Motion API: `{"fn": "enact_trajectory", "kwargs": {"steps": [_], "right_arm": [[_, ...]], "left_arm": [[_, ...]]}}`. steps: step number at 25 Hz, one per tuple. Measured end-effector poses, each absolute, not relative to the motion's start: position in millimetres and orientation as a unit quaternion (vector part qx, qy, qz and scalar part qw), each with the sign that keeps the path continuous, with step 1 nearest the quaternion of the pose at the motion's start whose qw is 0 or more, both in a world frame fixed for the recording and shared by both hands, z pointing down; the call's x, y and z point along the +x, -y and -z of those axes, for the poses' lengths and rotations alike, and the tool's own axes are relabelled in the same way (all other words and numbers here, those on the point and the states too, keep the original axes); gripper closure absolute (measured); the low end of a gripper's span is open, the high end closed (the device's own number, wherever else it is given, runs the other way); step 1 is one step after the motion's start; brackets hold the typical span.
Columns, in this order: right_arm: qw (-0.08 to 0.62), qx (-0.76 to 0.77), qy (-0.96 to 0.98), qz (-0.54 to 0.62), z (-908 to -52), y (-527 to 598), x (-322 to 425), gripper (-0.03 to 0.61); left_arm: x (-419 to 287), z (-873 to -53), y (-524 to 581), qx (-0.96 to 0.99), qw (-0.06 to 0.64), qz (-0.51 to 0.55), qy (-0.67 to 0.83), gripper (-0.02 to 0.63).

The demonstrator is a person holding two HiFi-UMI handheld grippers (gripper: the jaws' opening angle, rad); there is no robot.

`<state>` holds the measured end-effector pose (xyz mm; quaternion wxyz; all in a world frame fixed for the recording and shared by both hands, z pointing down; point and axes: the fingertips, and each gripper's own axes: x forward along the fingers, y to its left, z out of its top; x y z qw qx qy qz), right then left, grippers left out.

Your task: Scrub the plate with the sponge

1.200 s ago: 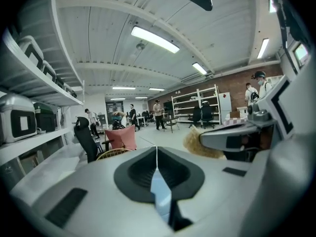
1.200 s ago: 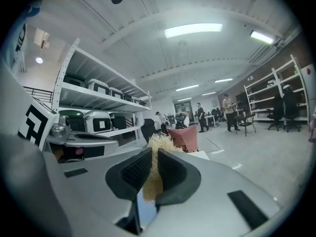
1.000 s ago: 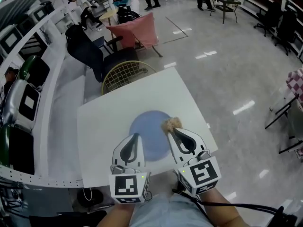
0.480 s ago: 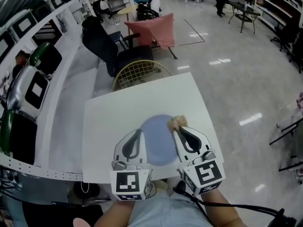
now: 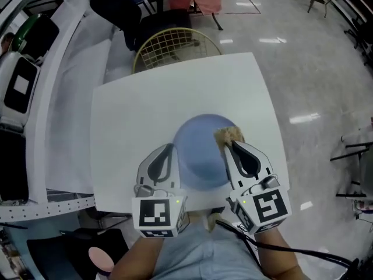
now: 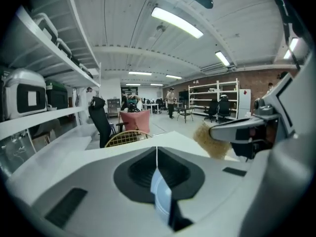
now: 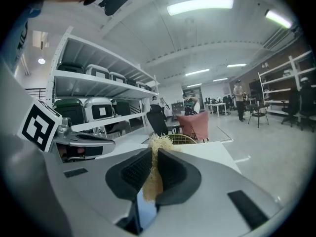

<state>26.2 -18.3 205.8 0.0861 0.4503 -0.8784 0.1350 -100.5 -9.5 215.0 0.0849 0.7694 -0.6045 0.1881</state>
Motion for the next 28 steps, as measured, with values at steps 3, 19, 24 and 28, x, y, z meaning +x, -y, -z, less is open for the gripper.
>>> {"fn": "enact_trajectory", "kwargs": {"steps": [3, 19, 24, 28], "right_arm": [[0.101, 0.451, 0.874, -0.152, -231, 33, 15, 0.535], [0.155, 0.442, 0.848, -0.247, -337, 55, -15, 0.535], [0.17, 0.435, 0.85, -0.244, -345, 52, -13, 0.535], [0.166, 0.432, 0.852, -0.245, -346, 53, -15, 0.535]], "left_arm": [[-113, -246, 24, 0.77, 0.111, -0.199, 0.596, 0.597], [-139, -373, 39, 0.75, 0.267, -0.229, 0.56, 0.509], [-140, -391, 40, 0.741, 0.286, -0.245, 0.556, 0.509], [-140, -399, 42, 0.737, 0.298, -0.252, 0.552, 0.512]]}}
